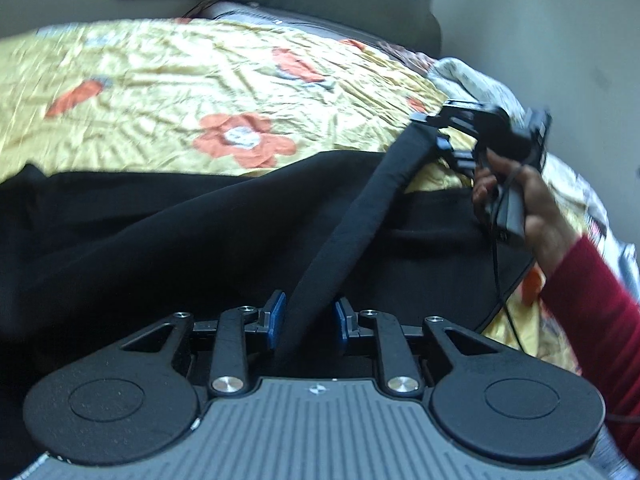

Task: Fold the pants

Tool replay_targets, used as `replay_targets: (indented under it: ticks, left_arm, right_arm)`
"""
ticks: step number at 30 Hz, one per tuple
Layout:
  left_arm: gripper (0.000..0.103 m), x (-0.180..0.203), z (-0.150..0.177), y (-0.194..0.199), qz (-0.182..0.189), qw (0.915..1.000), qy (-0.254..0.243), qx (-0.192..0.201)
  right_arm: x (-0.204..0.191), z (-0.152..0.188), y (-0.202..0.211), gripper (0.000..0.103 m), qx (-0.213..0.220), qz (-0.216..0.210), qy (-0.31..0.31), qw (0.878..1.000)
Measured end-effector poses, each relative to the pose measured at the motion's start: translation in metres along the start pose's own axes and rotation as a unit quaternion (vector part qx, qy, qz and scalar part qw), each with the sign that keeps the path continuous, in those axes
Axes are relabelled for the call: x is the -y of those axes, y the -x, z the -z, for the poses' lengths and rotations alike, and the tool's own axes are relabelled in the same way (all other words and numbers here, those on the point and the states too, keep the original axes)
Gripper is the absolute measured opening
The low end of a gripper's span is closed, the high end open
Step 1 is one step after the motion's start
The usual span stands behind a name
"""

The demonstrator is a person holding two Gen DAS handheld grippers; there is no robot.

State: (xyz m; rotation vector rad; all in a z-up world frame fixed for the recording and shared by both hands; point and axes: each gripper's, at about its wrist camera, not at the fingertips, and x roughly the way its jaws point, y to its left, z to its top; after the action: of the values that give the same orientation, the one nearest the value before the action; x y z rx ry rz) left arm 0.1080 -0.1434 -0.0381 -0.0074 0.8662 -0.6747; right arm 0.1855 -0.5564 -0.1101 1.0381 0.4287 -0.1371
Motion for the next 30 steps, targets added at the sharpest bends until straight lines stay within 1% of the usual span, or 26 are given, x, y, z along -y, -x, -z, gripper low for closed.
replay_targets:
  ticks: [1, 2, 5, 8, 10, 11, 13, 14, 15, 17, 19, 21, 23, 24, 26, 27, 28, 30]
  left_arm:
    - [0.034, 0.004, 0.001, -0.001, -0.003, 0.9999, -0.015, 0.0]
    - [0.038, 0.008, 0.001, -0.002, -0.005, 0.9996, -0.027, 0.001]
    - [0.046, 0.018, 0.004, -0.006, -0.015, 0.9978, -0.065, 0.005]
    - [0.047, 0.028, 0.007, -0.01, -0.034, 0.9943, -0.1, 0.015]
    - [0.046, 0.031, 0.008, -0.013, -0.05, 0.9921, -0.113, 0.021]
    - [0.042, 0.032, 0.008, -0.014, -0.055, 0.9914, -0.117, 0.024]
    - [0.03, 0.034, 0.008, -0.015, -0.065, 0.9898, -0.123, 0.029]
    - [0.02, 0.035, 0.008, -0.015, -0.068, 0.9891, -0.126, 0.033]
    - [0.016, 0.035, 0.008, -0.015, -0.07, 0.9887, -0.127, 0.035]
    - [0.011, 0.035, 0.008, -0.014, -0.07, 0.989, -0.125, 0.039]
    - [0.01, 0.033, 0.007, -0.013, -0.068, 0.9897, -0.117, 0.047]
    - [0.01, 0.029, 0.003, -0.012, -0.072, 0.9905, -0.103, 0.055]
    - [0.009, 0.023, -0.005, -0.007, -0.077, 0.9914, -0.079, 0.07]
    - [0.009, 0.02, -0.009, -0.002, -0.076, 0.9917, -0.062, 0.083]
    - [0.008, 0.017, -0.013, 0.009, -0.076, 0.9905, -0.044, 0.106]
    - [0.007, 0.018, -0.014, 0.015, -0.074, 0.9896, -0.044, 0.115]
    - [0.007, 0.02, -0.014, 0.019, -0.068, 0.9891, -0.05, 0.121]
    - [0.007, 0.027, -0.01, 0.023, -0.055, 0.9893, -0.065, 0.118]
  right_arm:
    - [0.001, 0.0, 0.0, 0.013, 0.0, 0.002, -0.004, 1.0]
    - [0.004, 0.001, 0.0, 0.01, -0.002, 0.001, -0.011, 1.0]
    - [0.007, 0.001, 0.007, 0.006, 0.001, -0.01, -0.024, 1.0]
    - [-0.002, -0.002, 0.019, 0.005, 0.015, -0.025, -0.013, 0.999]
    - [-0.012, -0.005, 0.029, 0.005, 0.025, -0.04, -0.009, 0.999]
    - [-0.017, -0.007, 0.034, 0.005, 0.03, -0.044, -0.004, 0.999]
    - [-0.026, -0.01, 0.045, 0.005, 0.041, -0.047, 0.014, 0.998]
    - [-0.031, -0.01, 0.05, 0.005, 0.046, -0.045, 0.027, 0.998]
    - [-0.035, -0.011, 0.054, 0.005, 0.05, -0.04, 0.039, 0.997]
    - [-0.038, -0.012, 0.061, 0.005, 0.056, -0.032, 0.058, 0.996]
    - [-0.038, -0.014, 0.065, 0.005, 0.056, -0.022, 0.066, 0.996]
    - [-0.035, -0.017, 0.062, 0.005, 0.045, -0.02, 0.058, 0.997]
    - [-0.038, -0.023, 0.056, 0.005, 0.03, -0.015, 0.054, 0.998]
    - [-0.042, -0.025, 0.056, 0.005, 0.029, -0.018, 0.057, 0.998]
    - [-0.058, -0.026, 0.064, 0.005, 0.046, -0.043, 0.075, 0.995]
    - [-0.066, -0.026, 0.072, 0.004, 0.061, -0.062, 0.084, 0.993]
    - [-0.073, -0.025, 0.084, 0.004, 0.076, -0.071, 0.093, 0.99]
    - [-0.077, -0.02, 0.104, 0.004, 0.105, -0.065, 0.104, 0.987]
